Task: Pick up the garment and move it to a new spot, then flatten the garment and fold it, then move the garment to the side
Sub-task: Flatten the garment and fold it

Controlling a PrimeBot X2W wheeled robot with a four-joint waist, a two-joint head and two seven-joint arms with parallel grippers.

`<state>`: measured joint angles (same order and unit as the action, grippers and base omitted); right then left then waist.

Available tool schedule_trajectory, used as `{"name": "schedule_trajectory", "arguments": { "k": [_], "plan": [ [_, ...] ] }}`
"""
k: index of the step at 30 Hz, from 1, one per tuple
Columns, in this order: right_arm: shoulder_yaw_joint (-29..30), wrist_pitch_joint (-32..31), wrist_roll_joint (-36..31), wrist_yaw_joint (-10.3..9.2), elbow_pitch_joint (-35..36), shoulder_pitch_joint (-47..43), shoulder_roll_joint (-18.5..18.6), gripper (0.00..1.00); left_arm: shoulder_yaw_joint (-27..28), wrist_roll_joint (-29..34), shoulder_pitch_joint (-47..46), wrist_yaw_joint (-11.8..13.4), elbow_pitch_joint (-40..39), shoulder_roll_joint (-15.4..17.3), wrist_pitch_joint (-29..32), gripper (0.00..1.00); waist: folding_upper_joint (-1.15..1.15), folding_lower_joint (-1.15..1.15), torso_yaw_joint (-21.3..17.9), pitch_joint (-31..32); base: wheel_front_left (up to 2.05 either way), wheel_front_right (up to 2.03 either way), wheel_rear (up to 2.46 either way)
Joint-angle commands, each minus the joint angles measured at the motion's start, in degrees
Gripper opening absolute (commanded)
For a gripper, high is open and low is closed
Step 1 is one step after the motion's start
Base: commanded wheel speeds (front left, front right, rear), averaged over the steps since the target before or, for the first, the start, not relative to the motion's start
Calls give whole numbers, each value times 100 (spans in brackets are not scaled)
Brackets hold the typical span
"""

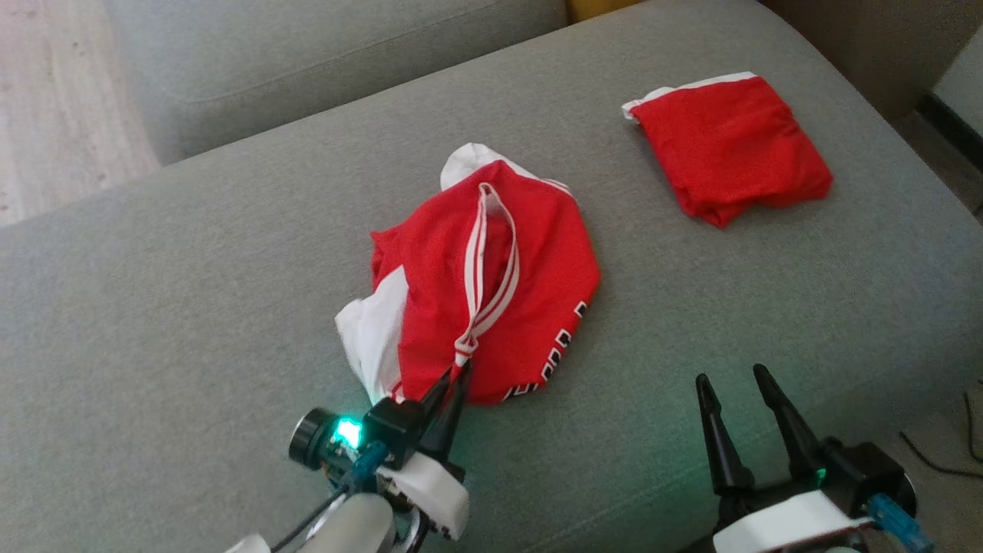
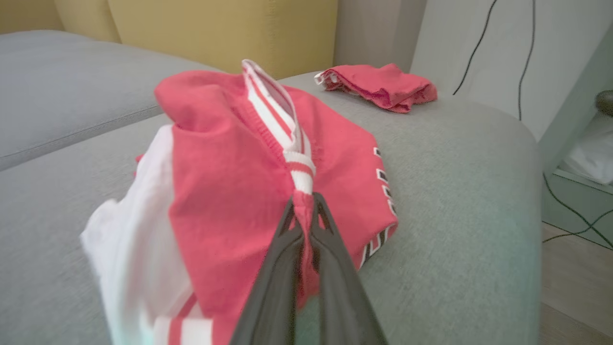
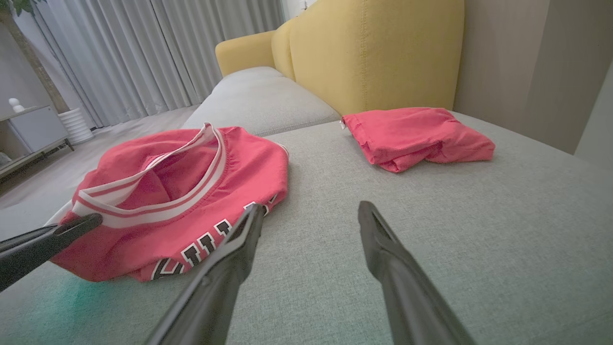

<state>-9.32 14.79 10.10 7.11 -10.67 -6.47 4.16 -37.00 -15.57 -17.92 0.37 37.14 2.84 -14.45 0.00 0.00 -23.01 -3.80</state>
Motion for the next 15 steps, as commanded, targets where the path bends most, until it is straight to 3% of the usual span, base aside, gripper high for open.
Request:
{"name": "schedule_trajectory", "arguments": {
  "k": [1,9,15],
  "plan": [
    [-161,21,29,37,142,244,39,100,160,11,-341,-61,-186,4,-55,0,0,0,-65,-6,0,0,0],
    [-246,21,46,37,70,231,-1,100,-185,-352,-931,-547,-1133,4,-55,0,0,0,-297,88,0,0,0],
    [-270,21,33,37,59,177,-14,100,-225,-899,-2317,-689,-1700,4,-55,0,0,0,-373,242,0,0,0]
  ]
}}
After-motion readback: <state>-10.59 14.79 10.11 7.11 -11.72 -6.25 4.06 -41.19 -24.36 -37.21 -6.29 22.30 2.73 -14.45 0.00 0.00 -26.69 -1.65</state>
